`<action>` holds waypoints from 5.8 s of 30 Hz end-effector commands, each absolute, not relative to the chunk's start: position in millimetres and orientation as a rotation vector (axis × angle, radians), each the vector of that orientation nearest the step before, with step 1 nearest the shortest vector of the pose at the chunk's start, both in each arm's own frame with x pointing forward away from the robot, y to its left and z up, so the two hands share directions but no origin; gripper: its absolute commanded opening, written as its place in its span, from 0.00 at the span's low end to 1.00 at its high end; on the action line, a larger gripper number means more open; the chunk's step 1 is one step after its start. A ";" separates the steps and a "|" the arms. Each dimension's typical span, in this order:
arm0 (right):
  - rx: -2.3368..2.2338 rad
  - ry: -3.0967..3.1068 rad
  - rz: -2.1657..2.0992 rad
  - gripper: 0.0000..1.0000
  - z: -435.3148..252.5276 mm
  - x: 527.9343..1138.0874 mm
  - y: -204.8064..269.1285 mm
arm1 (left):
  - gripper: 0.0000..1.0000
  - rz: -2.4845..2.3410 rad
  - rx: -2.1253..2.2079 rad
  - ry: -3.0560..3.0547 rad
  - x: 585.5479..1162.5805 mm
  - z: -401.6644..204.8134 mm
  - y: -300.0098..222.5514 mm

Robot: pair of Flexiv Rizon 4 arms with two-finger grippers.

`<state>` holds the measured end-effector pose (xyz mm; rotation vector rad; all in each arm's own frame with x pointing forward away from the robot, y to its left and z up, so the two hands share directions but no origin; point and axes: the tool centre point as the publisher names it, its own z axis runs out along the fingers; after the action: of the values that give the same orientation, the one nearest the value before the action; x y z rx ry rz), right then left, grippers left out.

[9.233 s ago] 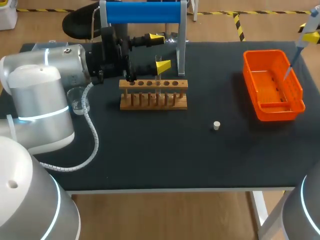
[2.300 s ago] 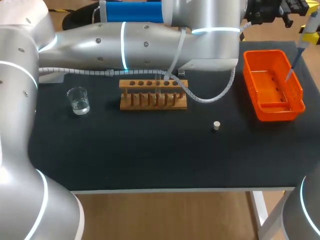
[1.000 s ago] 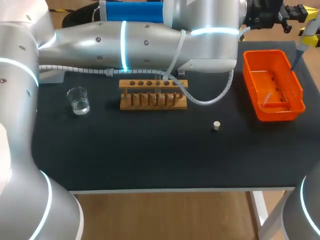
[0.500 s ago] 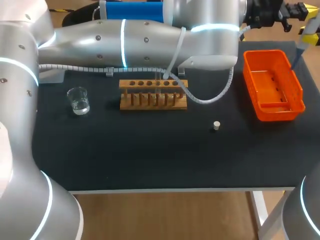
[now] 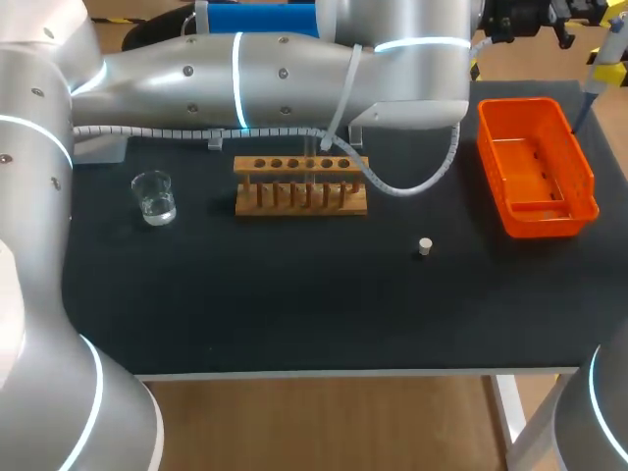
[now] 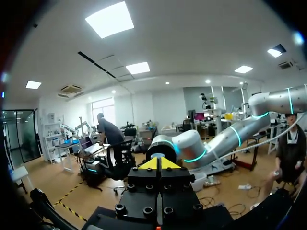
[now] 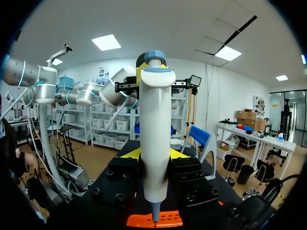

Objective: Invert the test tube, pick up the pipette, mount the tip to pipette, aspirate from beaker and dispense into the tube, eject the tip, return the pipette, and cap with the stopper.

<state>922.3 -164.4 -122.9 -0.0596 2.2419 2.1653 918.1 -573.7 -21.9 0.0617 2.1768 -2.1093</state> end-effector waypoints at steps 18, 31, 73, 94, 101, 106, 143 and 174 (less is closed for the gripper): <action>-0.061 2.246 2.163 0.00 -121.8 922.2 -164.7 | 1.00 -2.102 -0.043 2.188 908.3 -37.4 -453.8; -0.061 2.246 2.163 0.00 -121.8 922.2 -164.7 | 1.00 -2.151 -0.071 2.157 895.1 -70.3 -366.0; -0.061 2.246 2.163 0.00 -121.8 922.2 -164.7 | 1.00 -2.135 -0.140 2.181 882.5 -111.8 -222.9; -0.061 2.246 2.163 0.00 -121.8 922.2 -164.7 | 1.00 -2.135 -0.140 2.181 882.5 -111.8 -222.9; 0.012 2.245 2.121 0.00 -118.7 906.0 -118.2 | 1.00 -2.135 -0.140 2.181 882.5 -111.8 -222.9; -0.028 2.254 2.127 0.00 -114.4 893.7 -68.3 | 1.00 -2.135 -0.140 2.181 882.5 -111.8 -222.9; -0.176 2.320 2.188 0.00 -159.3 890.4 169.0 | 1.00 -2.135 -0.140 2.181 882.5 -111.8 -222.9; -0.147 2.258 2.226 0.00 -156.8 895.5 207.3 | 1.00 -2.135 -0.140 2.181 882.5 -111.8 -222.9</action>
<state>898.3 205.3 -156.4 -0.1561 2.2632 2.2293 882.2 -223.7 -112.6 -0.1405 2.1757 -2.1368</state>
